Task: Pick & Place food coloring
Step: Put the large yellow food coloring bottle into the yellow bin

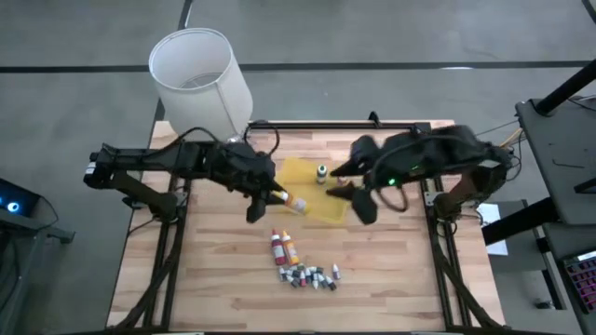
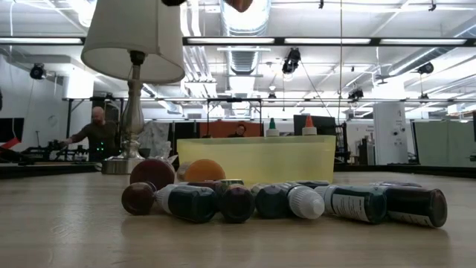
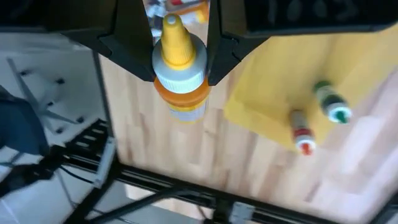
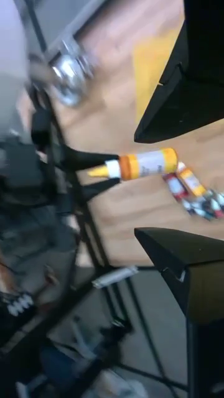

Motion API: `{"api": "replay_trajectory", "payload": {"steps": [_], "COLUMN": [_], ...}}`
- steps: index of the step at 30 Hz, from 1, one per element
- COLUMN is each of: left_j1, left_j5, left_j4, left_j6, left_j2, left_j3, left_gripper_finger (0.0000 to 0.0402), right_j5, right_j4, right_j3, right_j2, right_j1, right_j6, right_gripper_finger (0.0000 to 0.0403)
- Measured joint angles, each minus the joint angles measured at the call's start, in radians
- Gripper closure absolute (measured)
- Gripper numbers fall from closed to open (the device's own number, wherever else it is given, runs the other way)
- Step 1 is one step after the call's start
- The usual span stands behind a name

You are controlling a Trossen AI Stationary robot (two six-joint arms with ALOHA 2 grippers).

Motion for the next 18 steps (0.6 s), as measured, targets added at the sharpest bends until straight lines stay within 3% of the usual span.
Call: {"api": "replay_trajectory", "payload": {"steps": [10,18], "left_j1": [0.147,0.241], "left_j5": [0.057,0.069], "left_j4": [-0.041,-0.132], "left_j6": [0.081,0.135], "left_j2": [0.029,0.148], "left_j3": [0.002,0.097], "left_gripper_finger": [0.0307,0.0307], "right_j5": [0.107,0.145], "right_j4": [-0.049,-0.093], "right_j3": [-0.001,-0.002], "right_j2": [-0.076,-0.089], "right_j1": [0.000,0.000], "right_j6": [-0.005,-0.008], "right_gripper_finger": [0.0179,0.0179]}}
